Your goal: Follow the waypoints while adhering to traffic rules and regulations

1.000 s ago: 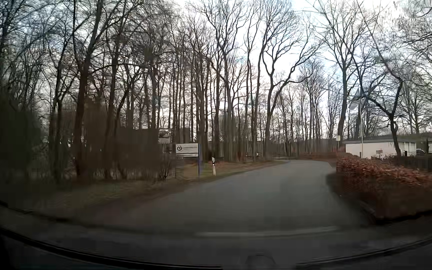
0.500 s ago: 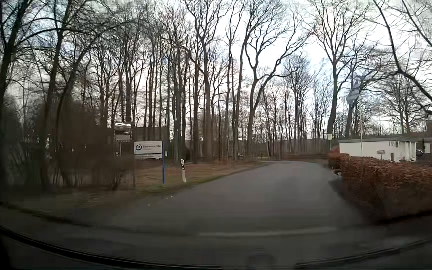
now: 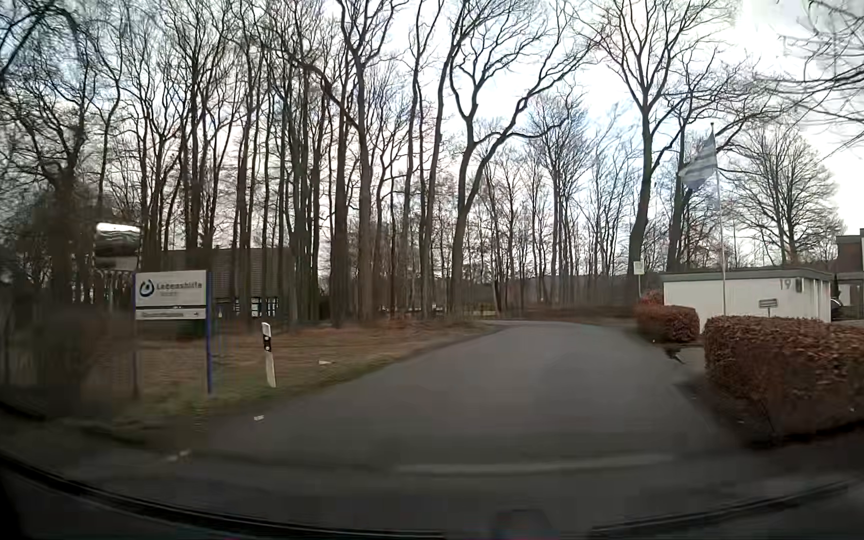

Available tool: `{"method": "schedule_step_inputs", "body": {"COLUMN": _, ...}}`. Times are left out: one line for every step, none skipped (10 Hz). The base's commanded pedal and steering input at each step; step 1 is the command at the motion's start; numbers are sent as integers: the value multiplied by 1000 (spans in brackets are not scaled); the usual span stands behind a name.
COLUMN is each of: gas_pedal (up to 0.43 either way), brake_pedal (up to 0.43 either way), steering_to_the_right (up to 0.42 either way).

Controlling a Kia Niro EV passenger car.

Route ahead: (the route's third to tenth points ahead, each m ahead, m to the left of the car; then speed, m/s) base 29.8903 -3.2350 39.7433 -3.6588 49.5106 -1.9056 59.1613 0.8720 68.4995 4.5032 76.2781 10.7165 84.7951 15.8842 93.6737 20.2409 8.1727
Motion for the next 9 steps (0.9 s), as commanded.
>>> {"method": "schedule_step_inputs", "body": {"gas_pedal": 138, "brake_pedal": 0, "steering_to_the_right": 79}}
{"method": "schedule_step_inputs", "body": {"gas_pedal": 138, "brake_pedal": 0, "steering_to_the_right": 79}}
{"method": "schedule_step_inputs", "body": {"gas_pedal": 138, "brake_pedal": 0, "steering_to_the_right": 79}}
{"method": "schedule_step_inputs", "body": {"gas_pedal": 138, "brake_pedal": 0, "steering_to_the_right": 78}}
{"method": "schedule_step_inputs", "body": {"gas_pedal": 138, "brake_pedal": 0, "steering_to_the_right": 76}}
{"method": "schedule_step_inputs", "body": {"gas_pedal": 138, "brake_pedal": 0, "steering_to_the_right": 75}}
{"method": "schedule_step_inputs", "body": {"gas_pedal": 138, "brake_pedal": 0, "steering_to_the_right": 73}}
{"method": "schedule_step_inputs", "body": {"gas_pedal": 138, "brake_pedal": 0, "steering_to_the_right": 70}}
{"method": "schedule_step_inputs", "body": {"gas_pedal": 138, "brake_pedal": 0, "steering_to_the_right": 68}}
